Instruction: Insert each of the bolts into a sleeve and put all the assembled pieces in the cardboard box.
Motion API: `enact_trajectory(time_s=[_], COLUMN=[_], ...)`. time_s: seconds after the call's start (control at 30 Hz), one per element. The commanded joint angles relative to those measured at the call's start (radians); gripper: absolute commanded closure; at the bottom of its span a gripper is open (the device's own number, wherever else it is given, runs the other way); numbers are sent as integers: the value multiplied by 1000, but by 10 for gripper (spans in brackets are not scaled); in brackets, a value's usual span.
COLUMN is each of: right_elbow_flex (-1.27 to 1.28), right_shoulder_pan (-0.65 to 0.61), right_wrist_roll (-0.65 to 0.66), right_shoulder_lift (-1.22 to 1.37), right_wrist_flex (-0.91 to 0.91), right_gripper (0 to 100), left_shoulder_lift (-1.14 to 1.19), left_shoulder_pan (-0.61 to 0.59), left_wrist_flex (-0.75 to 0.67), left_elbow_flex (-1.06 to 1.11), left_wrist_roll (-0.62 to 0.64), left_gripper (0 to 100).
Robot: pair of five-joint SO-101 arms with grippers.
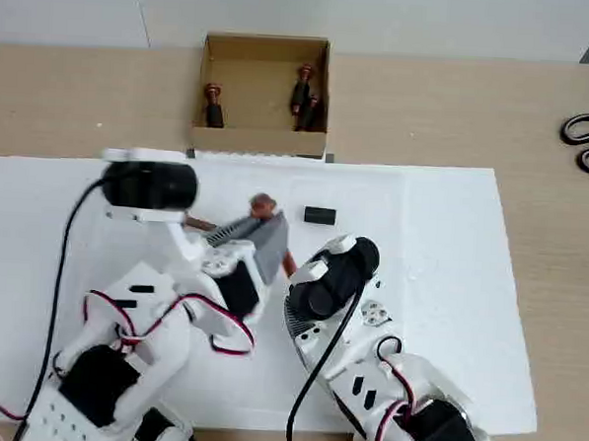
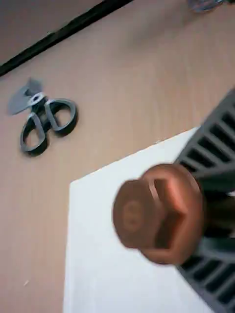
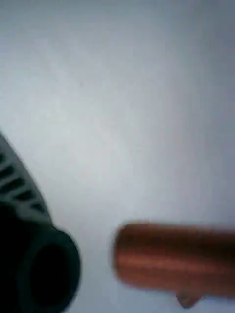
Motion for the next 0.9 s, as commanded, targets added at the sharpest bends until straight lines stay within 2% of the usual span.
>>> enact_trajectory(time_s=[0.0, 0.5, 0.87], right_elbow_flex=[-5, -12, -25], right_shoulder_pan=[-5, -5, -5], right_wrist_roll=[12, 14, 14], right_shoulder_lift=[-4, -12, -12], right_wrist_flex=[-33, -22, -22], right_gripper=[996, 996, 996], left_shoulder_lift=[-17, -17, -17], left_shoulder_pan=[41, 46, 8], left_wrist_flex=[-34, -48, -173], left_elbow_flex=[10, 59, 147], left_wrist_roll=[-5, -60, -64], left_gripper=[994, 994, 994])
